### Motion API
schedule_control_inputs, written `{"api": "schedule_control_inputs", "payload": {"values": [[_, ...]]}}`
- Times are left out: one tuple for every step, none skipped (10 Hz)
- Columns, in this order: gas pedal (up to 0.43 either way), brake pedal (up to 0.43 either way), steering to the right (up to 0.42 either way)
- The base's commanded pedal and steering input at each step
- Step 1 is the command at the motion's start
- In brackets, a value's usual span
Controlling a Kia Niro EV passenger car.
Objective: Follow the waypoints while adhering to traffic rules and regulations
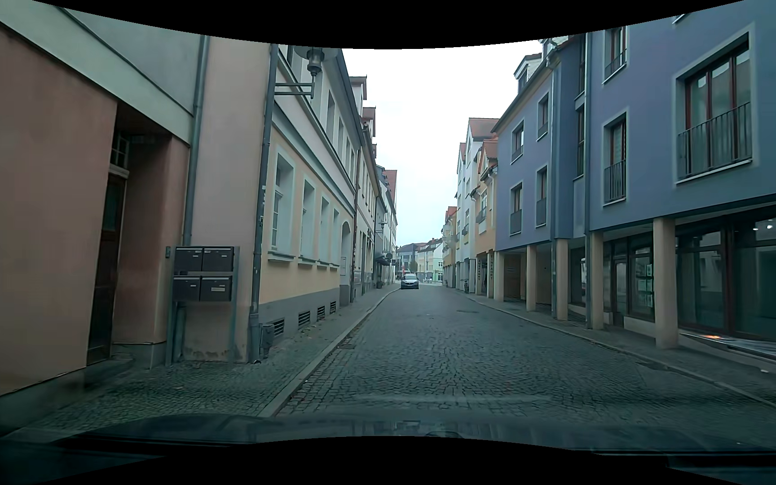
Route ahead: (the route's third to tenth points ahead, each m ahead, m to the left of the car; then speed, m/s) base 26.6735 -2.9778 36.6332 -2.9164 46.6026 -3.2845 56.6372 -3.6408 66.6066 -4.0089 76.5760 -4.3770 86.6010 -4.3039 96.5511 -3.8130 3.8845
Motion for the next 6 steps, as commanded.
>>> {"api": "schedule_control_inputs", "payload": {"values": [[0.118, 0.0, 0.026], [0.118, 0.0, 0.031], [0.118, 0.0, 0.037], [0.13, 0.0, 0.038], [0.13, 0.0, 0.035], [0.13, 0.0, 0.031]]}}
